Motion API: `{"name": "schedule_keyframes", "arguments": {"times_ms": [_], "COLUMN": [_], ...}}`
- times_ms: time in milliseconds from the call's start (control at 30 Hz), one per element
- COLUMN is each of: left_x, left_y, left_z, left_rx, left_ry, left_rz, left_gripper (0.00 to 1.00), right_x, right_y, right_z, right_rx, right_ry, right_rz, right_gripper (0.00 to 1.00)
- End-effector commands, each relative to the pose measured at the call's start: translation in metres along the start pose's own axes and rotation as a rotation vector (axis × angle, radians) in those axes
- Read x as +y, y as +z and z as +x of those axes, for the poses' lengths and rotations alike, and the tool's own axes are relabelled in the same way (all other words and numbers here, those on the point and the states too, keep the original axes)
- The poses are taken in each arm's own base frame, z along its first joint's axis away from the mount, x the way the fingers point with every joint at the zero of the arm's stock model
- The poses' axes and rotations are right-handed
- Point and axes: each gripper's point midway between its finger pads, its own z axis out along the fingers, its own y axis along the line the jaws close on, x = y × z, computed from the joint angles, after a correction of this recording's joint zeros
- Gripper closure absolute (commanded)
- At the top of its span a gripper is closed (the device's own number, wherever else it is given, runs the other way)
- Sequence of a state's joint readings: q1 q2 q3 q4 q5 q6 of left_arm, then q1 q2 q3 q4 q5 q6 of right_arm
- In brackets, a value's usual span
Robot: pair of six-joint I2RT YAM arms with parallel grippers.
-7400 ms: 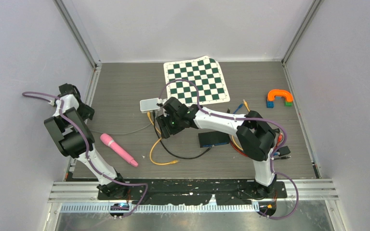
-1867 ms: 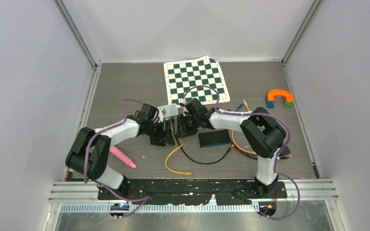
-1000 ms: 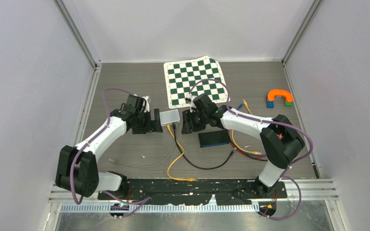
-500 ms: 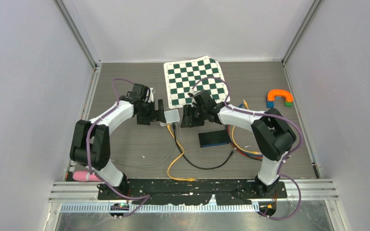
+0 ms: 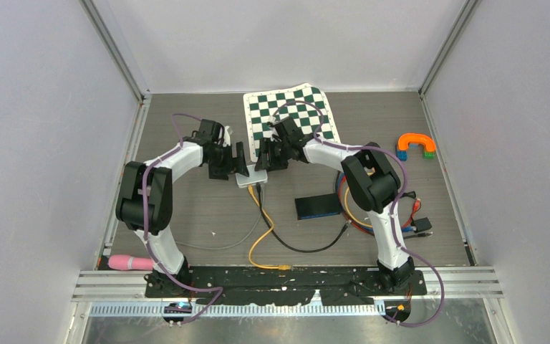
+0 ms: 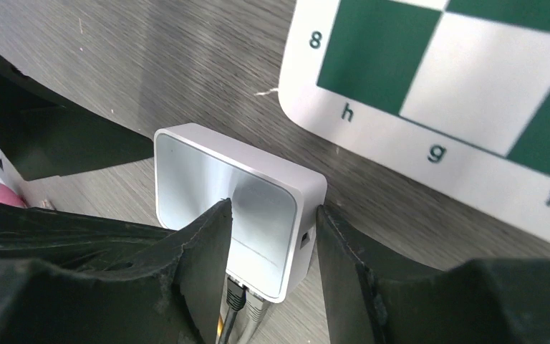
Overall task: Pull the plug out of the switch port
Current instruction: Move the switch port to the center of the board.
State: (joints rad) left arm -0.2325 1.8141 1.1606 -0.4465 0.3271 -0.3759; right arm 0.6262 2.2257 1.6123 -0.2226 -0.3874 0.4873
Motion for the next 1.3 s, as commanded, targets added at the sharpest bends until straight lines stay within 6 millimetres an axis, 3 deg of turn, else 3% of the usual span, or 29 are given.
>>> {"name": "schedule_keyframes", "arguments": {"times_ms": [0, 267, 500, 633, 800, 900, 1067, 1267], "left_x": [-0.008, 0.009, 0.025, 0.038, 0.035, 0.035, 0.03, 0.019], "left_y": [0.001, -0.011, -0.028, -0.038, -0.056, -0.072, -0.097, -0.12], "left_z": [0.002, 0.063, 0.097, 0.106, 0.094, 0.083, 0.061, 0.038], "left_rx": [-0.014, -0.003, 0.009, 0.007, -0.021, -0.044, -0.14, -0.272], "left_ry": [0.02, -0.038, -0.051, -0.036, 0.027, 0.084, 0.134, 0.271], "left_rz": [0.071, 0.051, -0.021, -0.092, -0.113, -0.147, -0.174, -0.199], "left_gripper": [0.28, 0.33, 0.33, 0.25, 0.16, 0.01, 0.01, 0.0], "right_x": [0.018, 0.047, 0.056, 0.062, 0.056, 0.051, 0.045, 0.046], "right_y": [0.002, 0.009, 0.002, -0.006, -0.014, -0.022, -0.044, -0.078], "right_z": [0.011, 0.08, 0.098, 0.106, 0.088, 0.073, 0.051, 0.045], "right_rx": [0.071, 0.219, 0.234, 0.25, 0.211, 0.18, 0.104, 0.013], "right_ry": [-0.076, -0.203, -0.213, -0.245, -0.284, -0.288, -0.278, -0.246], "right_rz": [-0.072, -0.105, -0.113, -0.117, -0.052, -0.032, -0.021, -0.041], "right_gripper": [0.5, 0.54, 0.54, 0.54, 0.49, 0.45, 0.38, 0.34]}}
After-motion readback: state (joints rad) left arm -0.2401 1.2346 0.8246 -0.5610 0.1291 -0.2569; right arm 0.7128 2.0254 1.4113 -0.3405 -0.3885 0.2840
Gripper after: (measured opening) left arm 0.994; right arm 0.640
